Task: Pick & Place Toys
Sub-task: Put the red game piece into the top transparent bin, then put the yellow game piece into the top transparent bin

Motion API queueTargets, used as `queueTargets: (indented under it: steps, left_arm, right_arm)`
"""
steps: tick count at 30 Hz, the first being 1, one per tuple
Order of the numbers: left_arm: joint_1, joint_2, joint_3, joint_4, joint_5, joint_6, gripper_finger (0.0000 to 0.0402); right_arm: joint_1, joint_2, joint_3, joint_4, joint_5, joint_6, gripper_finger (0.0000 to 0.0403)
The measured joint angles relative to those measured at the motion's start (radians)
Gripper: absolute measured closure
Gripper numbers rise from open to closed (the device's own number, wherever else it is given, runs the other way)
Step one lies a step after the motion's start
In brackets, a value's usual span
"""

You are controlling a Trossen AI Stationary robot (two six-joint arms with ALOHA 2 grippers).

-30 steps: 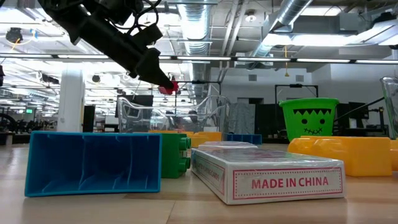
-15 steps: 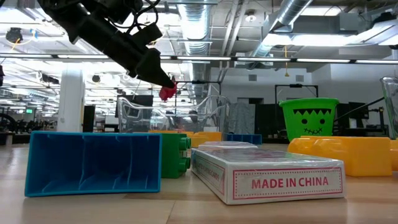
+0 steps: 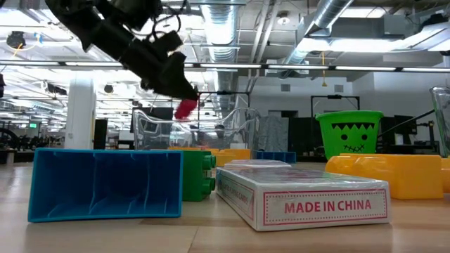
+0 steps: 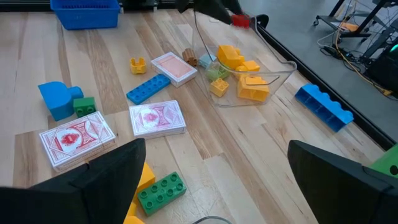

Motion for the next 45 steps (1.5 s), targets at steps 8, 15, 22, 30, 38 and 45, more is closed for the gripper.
queueTargets:
  steps: [8,15,22,30,38,45]
  left_arm:
    - [-0.003,-0.007,0.001,0.014,-0.03,-0.053,0.0208]
    - [-0.014,-0.012,0.001,-0.006,0.152,0.013,0.0206]
    - [-0.143,-0.111,0.0,-0.127,0.493,0.088,0.0215]
    - [-0.398,-0.117,-0.001,-0.179,0.485,0.045,0.0255]
    - [-0.475,0.019,-0.001,-0.178,0.3,-0.091,0.0285]
    - [-0.475,0.147,-0.001,-0.167,0.281,-0.142,0.028]
  right_arm:
    - [0.0,0.0,0.0,0.0,-0.002,0.0,0.0019]
    - [0.0,0.0,0.0,0.0,-0.002,0.0,0.0019]
    - [0.0,0.0,0.0,-0.001,-0.01,0.0,0.0019]
    - [0.0,0.0,0.0,-0.004,-0.01,0.0,0.0019]
    - [0.0,0.0,0.0,0.001,-0.01,0.001,0.0019]
    - [0.0,0.0,0.0,0.004,-0.01,0.001,0.0019]
